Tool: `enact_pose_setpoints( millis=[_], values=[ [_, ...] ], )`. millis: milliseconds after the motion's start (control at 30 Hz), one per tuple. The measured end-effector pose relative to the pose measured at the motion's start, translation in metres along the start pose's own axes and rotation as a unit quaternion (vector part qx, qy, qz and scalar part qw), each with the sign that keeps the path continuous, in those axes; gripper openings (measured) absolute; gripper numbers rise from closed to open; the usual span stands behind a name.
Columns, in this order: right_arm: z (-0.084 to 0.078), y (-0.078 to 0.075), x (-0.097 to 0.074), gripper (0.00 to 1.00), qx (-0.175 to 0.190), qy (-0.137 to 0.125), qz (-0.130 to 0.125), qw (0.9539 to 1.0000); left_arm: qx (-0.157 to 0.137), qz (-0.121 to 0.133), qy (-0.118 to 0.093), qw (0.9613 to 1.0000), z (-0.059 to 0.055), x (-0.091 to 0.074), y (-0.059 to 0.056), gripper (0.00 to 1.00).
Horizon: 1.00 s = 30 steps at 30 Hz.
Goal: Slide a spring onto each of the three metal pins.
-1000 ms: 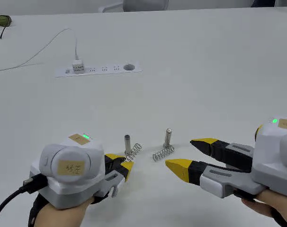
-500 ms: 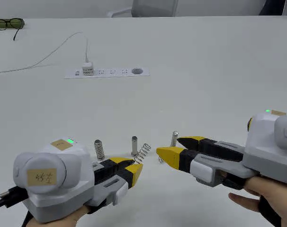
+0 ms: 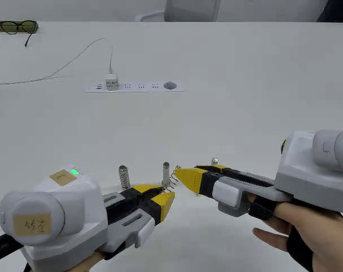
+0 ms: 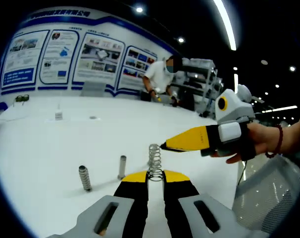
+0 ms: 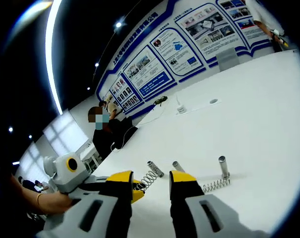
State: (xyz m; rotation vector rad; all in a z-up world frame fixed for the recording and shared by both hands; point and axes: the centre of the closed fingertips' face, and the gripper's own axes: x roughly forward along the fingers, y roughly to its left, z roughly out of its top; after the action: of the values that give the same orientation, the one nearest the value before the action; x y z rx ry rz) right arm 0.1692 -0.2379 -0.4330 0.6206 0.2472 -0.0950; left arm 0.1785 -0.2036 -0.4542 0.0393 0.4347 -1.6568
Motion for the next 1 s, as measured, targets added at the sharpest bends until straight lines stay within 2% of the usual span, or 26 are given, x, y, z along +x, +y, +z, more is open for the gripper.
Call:
enact_pose_setpoints(
  millis=[467, 567, 700, 1000],
  values=[
    [-0.008, 0.012, 0.009, 0.20, 0.062, 0.007, 0.023, 0.9978, -0.027, -0.007, -0.031, 0.9991, 0.007, -0.011, -0.006, 0.10],
    [-0.007, 0.015, 0.010, 0.17, 0.088, 0.002, 0.035, 0.9955, -0.026, -0.009, -0.037, 0.9990, 0.009, -0.012, -0.006, 0.10],
    [-0.005, 0.019, 0.010, 0.14, 0.098, -0.003, 0.044, 0.9942, -0.023, -0.014, -0.044, 0.9987, 0.013, -0.013, -0.007, 0.10],
    [0.004, 0.023, 0.009, 0.12, 0.152, -0.023, 0.069, 0.9857, -0.023, -0.019, -0.059, 0.9978, 0.020, -0.014, -0.008, 0.10]
  ],
)
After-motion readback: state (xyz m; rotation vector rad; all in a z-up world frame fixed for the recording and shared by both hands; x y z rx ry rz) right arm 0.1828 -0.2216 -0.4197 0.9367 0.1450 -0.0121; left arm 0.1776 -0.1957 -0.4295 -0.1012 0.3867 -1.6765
